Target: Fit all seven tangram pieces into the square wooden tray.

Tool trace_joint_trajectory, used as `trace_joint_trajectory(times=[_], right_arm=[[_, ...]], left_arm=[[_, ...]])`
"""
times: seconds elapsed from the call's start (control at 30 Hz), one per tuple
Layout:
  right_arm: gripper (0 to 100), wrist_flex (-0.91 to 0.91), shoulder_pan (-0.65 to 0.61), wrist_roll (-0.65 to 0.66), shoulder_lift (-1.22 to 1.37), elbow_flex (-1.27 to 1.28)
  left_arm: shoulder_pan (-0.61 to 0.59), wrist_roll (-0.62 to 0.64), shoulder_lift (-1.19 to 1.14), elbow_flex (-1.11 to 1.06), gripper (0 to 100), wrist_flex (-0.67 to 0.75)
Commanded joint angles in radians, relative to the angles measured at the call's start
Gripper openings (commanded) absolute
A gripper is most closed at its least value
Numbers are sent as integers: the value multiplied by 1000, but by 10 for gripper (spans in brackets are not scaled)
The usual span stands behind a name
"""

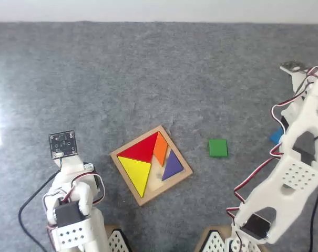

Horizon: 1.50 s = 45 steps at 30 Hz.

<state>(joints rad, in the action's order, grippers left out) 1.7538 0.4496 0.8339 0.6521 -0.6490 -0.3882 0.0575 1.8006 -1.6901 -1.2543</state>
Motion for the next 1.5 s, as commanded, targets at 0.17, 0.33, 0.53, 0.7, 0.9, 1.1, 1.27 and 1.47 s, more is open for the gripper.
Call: trace_joint_trajectory(times=[0.17, 0.33, 0.53, 0.7, 0.9, 1.1, 1.27, 1.47], right_arm=[[24, 39, -18, -12, -38, 14], [21, 36, -1, -12, 27, 35], [20, 35, 45, 29, 84, 34], [20, 35, 107, 75, 88, 31], [20, 35, 124, 81, 88, 29], [20, 35, 114, 78, 87, 29], [20, 36, 94, 77, 87, 29], [20, 36, 81, 75, 87, 29]], left_arm=[[-3, -5, 17, 7, 13, -8], [-3, -5, 17, 7, 13, -8], [-3, -5, 17, 7, 13, -8], [-3, -5, 17, 7, 13, -8], [-3, -5, 17, 7, 13, -8], [-3, -5, 17, 7, 13, -8], [-3, -5, 17, 7, 13, -8], [-3, -5, 17, 7, 13, -8]])
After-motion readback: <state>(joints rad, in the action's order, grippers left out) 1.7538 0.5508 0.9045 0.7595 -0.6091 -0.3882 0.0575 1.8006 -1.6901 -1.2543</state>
